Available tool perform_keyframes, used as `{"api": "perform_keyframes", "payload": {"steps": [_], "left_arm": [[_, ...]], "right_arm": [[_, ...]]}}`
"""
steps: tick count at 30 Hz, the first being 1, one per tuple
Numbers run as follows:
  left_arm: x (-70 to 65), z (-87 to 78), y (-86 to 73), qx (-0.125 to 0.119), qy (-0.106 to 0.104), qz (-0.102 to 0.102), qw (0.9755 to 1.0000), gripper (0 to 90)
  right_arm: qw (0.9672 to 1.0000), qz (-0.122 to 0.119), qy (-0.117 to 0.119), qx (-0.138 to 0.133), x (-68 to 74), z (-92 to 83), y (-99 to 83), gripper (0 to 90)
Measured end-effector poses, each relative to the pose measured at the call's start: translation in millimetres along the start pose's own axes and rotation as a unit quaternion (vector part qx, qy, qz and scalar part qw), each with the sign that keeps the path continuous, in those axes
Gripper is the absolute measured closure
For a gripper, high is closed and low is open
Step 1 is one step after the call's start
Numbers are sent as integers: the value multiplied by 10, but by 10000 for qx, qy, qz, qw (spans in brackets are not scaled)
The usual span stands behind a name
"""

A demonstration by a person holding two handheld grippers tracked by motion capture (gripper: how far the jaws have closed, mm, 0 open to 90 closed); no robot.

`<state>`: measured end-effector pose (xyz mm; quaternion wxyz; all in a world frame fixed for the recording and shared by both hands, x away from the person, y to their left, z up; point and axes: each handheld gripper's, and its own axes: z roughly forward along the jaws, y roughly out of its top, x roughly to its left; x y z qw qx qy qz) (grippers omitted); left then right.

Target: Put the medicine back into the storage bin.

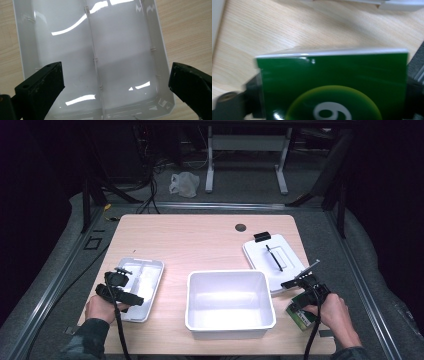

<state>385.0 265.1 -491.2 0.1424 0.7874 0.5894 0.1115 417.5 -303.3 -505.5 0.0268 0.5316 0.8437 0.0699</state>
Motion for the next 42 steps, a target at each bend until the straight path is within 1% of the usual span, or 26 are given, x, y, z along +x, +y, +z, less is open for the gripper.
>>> {"api": "perform_keyframes", "payload": {"steps": [2, 4, 6, 7, 11, 13, 14, 16, 17, 19, 22, 25, 26, 27, 28, 34, 36, 38, 41, 42], "left_arm": [[-4, 9, 0, 8, -9, 25, 10000, 0], [-9, 5, 16, 25, -13, 93, 10000, 0], [-19, -11, 41, -31, -15, 104, 9999, 0], [-28, -19, 53, -64, -12, 127, 9999, 0], [-72, -23, 52, -76, -30, 205, 9998, 0], [-77, -32, 47, -94, -10, 272, 9996, 0], [-79, -41, 41, -101, -2, 275, 9996, 0], [-74, -54, 23, -120, 5, 308, 9995, 0], [-70, -56, 11, -113, 17, 292, 9995, 0], [-58, -56, -5, -92, 5, 278, 9996, 0], [-53, -60, -8, -96, 16, 255, 9996, 0], [-65, -55, 1, -76, 6, 320, 9995, 0], [-78, -49, 1, -80, -8, 303, 9995, 0], [-81, -47, 3, -69, -10, 361, 9993, 0], [-91, -44, 3, -76, -22, 356, 9993, 0], [-97, -32, 5, -66, -46, 399, 9992, 0], [-96, -27, 5, -47, -45, 410, 9991, 0], [-101, -22, 7, -58, -46, 404, 9992, 0], [-107, -16, 12, -45, -64, 424, 9991, 0], [-107, -13, 14, -31, -70, 446, 9990, 0]], "right_arm": [[10000, -38, -82, 19, 10, -25, 14, 151], [9999, -80, -111, 1, 31, -28, 12, 158], [9998, -154, -139, -48, 54, -47, -12, 164], [9998, -153, -139, -83, 60, -64, -23, 165], [9995, -239, -65, -195, 77, -177, -57, 168], [9992, -319, -91, -217, 84, -233, -74, 168], [9992, -318, -78, -234, 84, -257, -80, 168], [9988, -367, -148, -282, 85, -314, -83, 168], [9988, -364, -133, -302, 82, -358, -83, 168], [9982, -385, -161, -434, 86, -436, -84, 169], [9976, -480, -160, -471, 114, -514, -72, 169], [9969, -570, -171, -505, 150, -584, -50, 169], [9967, -594, -157, -529, 162, -605, -43, 169], [9965, -613, -147, -545, 176, -626, -33, 169], [9964, -641, -124, -534, 189, -651, -23, 169], [9945, -796, -134, -672, 243, -816, 21, 170], [9939, -869, -110, -671, 252, -869, 37, 170], [9931, -960, -135, -658, 254, -903, 51, 170], [9904, -1214, -167, -638, 261, -960, 73, 170], [9899, -1269, -120, -621, 260, -981, 81, 170]]}}
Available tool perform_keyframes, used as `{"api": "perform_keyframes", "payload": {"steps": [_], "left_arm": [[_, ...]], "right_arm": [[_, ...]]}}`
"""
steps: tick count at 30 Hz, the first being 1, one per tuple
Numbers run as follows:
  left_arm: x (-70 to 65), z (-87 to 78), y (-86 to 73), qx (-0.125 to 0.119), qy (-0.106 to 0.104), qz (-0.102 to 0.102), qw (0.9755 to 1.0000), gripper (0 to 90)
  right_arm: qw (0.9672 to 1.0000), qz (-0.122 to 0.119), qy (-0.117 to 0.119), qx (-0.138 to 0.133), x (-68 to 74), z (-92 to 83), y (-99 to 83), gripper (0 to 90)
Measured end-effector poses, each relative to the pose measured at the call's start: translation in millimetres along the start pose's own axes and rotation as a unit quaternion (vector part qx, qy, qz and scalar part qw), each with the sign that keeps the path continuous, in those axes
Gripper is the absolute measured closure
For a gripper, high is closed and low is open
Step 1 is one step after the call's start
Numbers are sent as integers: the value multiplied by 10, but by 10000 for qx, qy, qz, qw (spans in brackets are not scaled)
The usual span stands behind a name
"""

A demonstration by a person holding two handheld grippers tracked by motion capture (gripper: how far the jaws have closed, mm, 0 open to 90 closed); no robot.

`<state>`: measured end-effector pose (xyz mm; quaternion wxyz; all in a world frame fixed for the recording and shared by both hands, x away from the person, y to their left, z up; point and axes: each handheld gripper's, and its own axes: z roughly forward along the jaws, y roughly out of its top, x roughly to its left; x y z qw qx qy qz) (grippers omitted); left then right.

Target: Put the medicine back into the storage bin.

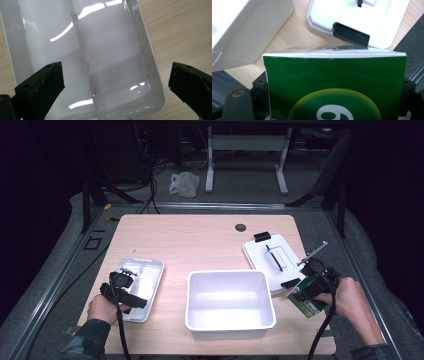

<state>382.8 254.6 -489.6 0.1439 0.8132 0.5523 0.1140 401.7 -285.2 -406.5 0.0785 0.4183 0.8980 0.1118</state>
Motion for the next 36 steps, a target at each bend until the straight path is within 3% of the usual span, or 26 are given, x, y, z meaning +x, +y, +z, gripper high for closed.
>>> {"api": "perform_keyframes", "payload": {"steps": [9, 15, 21, 24, 25, 29, 31, 36], "left_arm": [[-10, 6, 3, -13, -27, 5, 10000, 0], [-8, 9, 5, -22, -54, 20, 10000, 0], [-10, 12, 7, -23, -71, 40, 10000, 0], [-11, 13, 8, -11, -60, 35, 10000, 0], [-12, 14, 8, -6, -58, 31, 10000, 0], [-14, 16, 10, -15, -61, 19, 10000, 0], [-13, 16, 11, -19, -63, 18, 10000, 0], [-5, 13, 10, -25, -78, 30, 10000, 0]], "right_arm": [[9983, -580, 79, -4, 1, -176, 94, 170], [9934, -1118, 230, -64, 15, -311, 177, 169], [9855, -1678, 239, -122, 84, -461, 287, 169], [9797, -1973, 309, -144, 113, -533, 348, 168], [9763, -2142, 258, -149, 141, -558, 369, 168], [9703, -2387, 344, -168, 203, -633, 445, 167], [9645, -2606, 339, -259, 254, -672, 496, 167], [9563, -2854, 488, -402, 365, -731, 612, 167]]}}
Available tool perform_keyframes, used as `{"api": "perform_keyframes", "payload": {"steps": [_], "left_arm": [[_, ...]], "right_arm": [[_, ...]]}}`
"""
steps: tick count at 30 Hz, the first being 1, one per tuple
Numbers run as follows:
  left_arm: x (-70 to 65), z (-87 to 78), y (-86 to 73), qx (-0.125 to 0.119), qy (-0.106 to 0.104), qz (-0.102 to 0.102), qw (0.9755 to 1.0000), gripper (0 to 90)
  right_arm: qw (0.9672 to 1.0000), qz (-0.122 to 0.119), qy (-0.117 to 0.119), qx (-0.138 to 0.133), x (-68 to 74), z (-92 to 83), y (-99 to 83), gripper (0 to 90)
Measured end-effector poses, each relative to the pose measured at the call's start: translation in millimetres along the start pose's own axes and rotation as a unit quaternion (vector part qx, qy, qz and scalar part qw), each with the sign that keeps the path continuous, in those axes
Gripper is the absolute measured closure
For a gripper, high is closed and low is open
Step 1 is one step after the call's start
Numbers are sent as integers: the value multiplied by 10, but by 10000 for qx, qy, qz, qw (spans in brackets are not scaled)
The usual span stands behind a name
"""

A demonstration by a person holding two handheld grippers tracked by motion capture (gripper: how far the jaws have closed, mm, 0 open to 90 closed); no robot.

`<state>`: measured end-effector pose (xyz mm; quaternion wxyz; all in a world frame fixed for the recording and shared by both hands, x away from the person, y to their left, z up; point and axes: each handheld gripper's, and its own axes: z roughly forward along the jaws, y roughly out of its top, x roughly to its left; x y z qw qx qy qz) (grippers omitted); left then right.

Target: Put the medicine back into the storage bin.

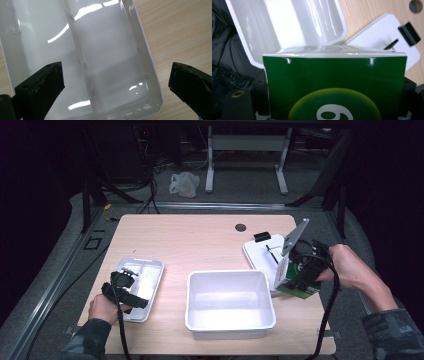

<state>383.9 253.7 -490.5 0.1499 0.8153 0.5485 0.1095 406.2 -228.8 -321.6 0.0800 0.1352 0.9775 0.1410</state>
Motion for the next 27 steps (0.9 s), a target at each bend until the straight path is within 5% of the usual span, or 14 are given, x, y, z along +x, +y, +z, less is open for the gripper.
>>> {"api": "perform_keyframes", "payload": {"steps": [12, 27], "left_arm": [[7, 7, -2, 0, -35, -14, 10000, 0], [19, 8, -2, 12, -56, 18, 10000, 0]], "right_arm": [[9978, -638, 175, -52, 135, 120, 483, 165], [9919, -1115, 586, 146, 346, 691, 853, 162]]}}
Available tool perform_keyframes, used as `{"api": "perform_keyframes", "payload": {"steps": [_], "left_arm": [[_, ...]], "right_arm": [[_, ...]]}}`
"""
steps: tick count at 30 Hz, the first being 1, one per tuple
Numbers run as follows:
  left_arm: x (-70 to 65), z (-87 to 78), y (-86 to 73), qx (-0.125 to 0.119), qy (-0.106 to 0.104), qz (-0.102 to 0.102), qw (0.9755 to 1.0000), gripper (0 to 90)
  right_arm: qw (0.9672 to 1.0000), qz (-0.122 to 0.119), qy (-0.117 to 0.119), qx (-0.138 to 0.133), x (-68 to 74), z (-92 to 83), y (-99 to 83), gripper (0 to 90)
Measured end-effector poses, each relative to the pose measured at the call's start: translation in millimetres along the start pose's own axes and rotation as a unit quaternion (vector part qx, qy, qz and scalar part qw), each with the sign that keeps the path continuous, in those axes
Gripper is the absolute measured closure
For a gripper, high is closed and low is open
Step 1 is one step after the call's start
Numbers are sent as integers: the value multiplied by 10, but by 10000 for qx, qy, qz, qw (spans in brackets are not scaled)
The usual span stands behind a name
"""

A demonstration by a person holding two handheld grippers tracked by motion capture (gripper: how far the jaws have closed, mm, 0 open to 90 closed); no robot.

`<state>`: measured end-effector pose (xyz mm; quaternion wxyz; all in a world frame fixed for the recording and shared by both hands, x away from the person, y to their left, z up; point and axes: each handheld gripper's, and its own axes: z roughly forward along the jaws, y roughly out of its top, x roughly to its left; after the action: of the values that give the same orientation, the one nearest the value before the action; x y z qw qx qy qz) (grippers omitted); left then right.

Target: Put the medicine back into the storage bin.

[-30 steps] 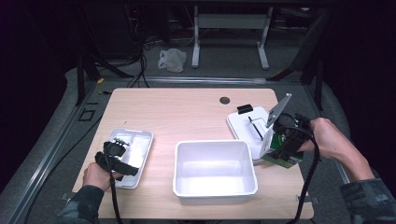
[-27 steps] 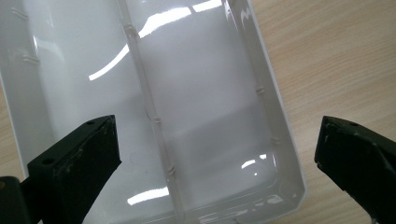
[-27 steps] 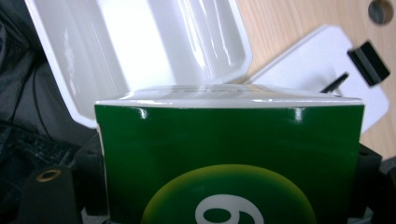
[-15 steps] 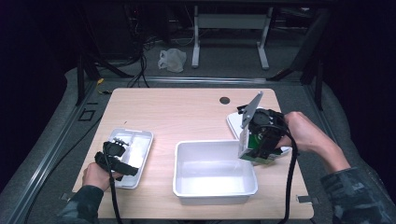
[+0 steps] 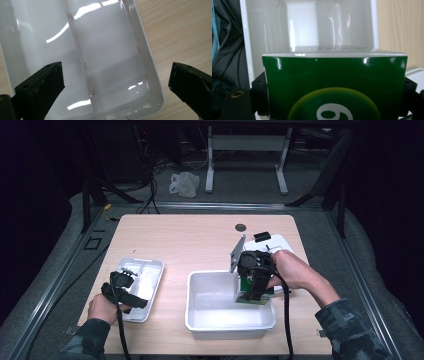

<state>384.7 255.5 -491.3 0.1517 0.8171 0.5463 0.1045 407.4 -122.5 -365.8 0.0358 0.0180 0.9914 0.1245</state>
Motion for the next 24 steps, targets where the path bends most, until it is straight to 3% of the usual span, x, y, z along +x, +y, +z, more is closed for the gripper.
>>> {"api": "perform_keyframes", "payload": {"steps": [11, 24], "left_arm": [[0, 6, 4, 36, 2, 16, 10000, 0], [-3, 10, 7, 44, 6, 27, 10000, 0]], "right_arm": [[9992, -198, 159, 302, -11, 455, -8, 162], [9986, -252, 187, 429, -37, 683, -129, 159]]}}
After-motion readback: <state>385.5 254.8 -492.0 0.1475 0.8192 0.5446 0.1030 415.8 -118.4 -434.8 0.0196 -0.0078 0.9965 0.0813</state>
